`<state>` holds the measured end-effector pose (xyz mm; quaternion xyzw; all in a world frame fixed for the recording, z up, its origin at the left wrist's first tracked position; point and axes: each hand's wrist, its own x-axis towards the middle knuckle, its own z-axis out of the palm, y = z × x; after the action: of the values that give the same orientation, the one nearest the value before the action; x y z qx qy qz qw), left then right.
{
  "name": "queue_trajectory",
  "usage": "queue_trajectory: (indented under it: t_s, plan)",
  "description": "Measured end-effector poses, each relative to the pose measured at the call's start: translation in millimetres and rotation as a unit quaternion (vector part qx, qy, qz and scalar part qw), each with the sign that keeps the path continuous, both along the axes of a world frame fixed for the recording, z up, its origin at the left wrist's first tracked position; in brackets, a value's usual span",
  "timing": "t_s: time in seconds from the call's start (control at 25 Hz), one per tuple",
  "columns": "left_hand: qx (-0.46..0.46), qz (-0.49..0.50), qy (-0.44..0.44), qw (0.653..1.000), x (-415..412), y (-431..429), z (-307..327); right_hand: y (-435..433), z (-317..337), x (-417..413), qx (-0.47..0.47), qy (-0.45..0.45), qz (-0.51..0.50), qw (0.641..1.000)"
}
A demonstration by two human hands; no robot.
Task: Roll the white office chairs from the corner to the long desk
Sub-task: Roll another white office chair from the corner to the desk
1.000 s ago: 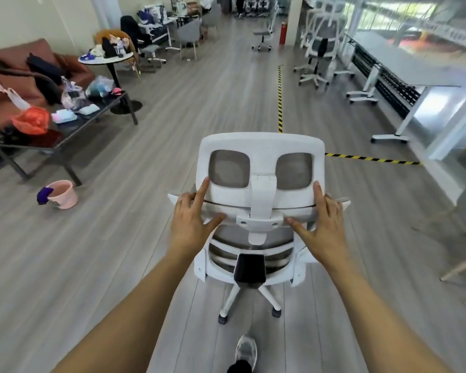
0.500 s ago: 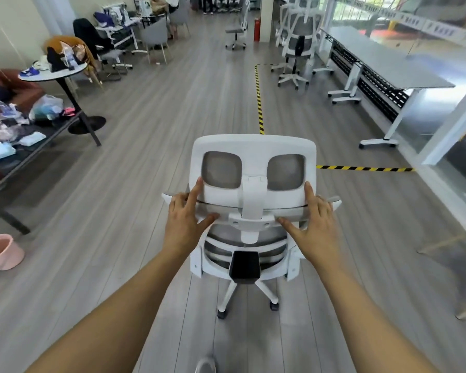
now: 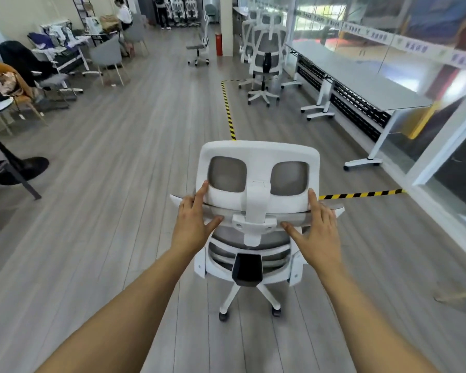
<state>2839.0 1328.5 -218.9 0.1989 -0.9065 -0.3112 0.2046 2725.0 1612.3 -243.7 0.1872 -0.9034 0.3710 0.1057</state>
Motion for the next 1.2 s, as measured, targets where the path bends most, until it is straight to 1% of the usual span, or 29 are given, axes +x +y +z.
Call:
queue_trajectory:
  t_s: [0.08,0.2,0.36,0.52,0.72,0.92,1.2]
  plan:
    - [0.004,-0.015,0.005,1.0,-70.9,-28.8,0.9,-28.1,-1.1,-65.1,-0.006,0.003,-0.008,1.0]
    - [-0.014,-0.027,0.018,0.999,-176.0,-73.7,-5.4,-67.4,-2.9,-167.9,-0.01,0.012,-0.01,1.0]
    - [-0.034,-0.011,0.006,0.999,-333.7,-119.4,-9.8,-111.9,-5.0,-331.3,-0.005,0.01,-0.007,1.0]
    - [-0.001,-0.009,-0.007,1.0,-497.7,-161.4,-2.5,-157.8,3.3,-496.9,-0.015,-0.008,0.001,1.0]
    - [-0.005,-0.005,-0.019,1.0,-683.4,-234.7,-3.6,-227.4,6.6,-680.5,-0.02,-0.024,0.008,0.999]
    - [-0.016,-0.02,0.004,1.0,-870.4,-312.6,-13.4,-301.7,-3.9,-857.8,-0.025,0.002,-0.007,1.0]
    - [0.006,-0.058,-0.005,0.998,-1127.0,-420.6,-3.1,-404.2,3.4,-1092.1,-0.031,-0.001,-0.043,0.999]
